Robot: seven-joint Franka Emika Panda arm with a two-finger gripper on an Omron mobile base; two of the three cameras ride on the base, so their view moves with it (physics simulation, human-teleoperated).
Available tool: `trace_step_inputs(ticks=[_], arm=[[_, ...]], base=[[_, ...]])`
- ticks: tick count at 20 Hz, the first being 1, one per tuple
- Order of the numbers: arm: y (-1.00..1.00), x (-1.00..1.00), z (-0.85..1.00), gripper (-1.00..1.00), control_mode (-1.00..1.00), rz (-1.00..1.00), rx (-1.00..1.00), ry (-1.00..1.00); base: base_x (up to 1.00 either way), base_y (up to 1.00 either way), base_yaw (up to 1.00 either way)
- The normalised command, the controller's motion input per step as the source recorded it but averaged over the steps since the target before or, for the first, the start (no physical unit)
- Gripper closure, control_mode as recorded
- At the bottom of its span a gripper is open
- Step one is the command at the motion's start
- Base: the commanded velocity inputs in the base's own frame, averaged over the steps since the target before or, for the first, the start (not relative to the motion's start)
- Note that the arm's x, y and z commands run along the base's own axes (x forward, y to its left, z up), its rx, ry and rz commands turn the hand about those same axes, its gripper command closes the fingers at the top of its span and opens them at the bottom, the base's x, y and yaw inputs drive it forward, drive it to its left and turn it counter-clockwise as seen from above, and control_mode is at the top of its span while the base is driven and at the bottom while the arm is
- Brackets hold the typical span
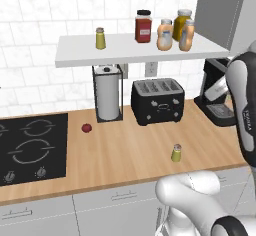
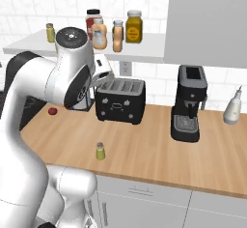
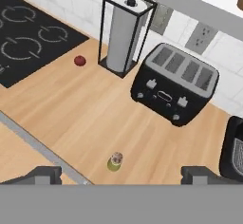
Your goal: Put the shaker and condiment bottle from the counter next to their counterparts in the cabinet.
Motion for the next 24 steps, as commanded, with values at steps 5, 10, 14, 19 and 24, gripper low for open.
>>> trace_step_inputs(ticks=[5, 10, 14, 19, 24], arm=[[-0.06, -0.42, -0.36, -1.00, -1.00, 0.26, 0.00, -0.02], [-0.01, -0.63, -0.17, -1.00, -1.00, 0.20, 0.01, -0.05], [-0.04, -0.43, -0.25, -1.00, -1.00, 0.30, 0.01, -0.09], [-0.01, -0.24, -0.23, -1.00, -1.00, 0.33, 0.00, -0.10], [0.00, 0.00, -0.07, -1.00, -1.00, 0.25, 0.00, -0.07]], base=[[0.00, 0.00, 0.00], [0.00, 0.00, 0.00], [0.00, 0.00, 0.00], [0.00, 0.00, 0.00], [0.00, 0.00, 0.00]])
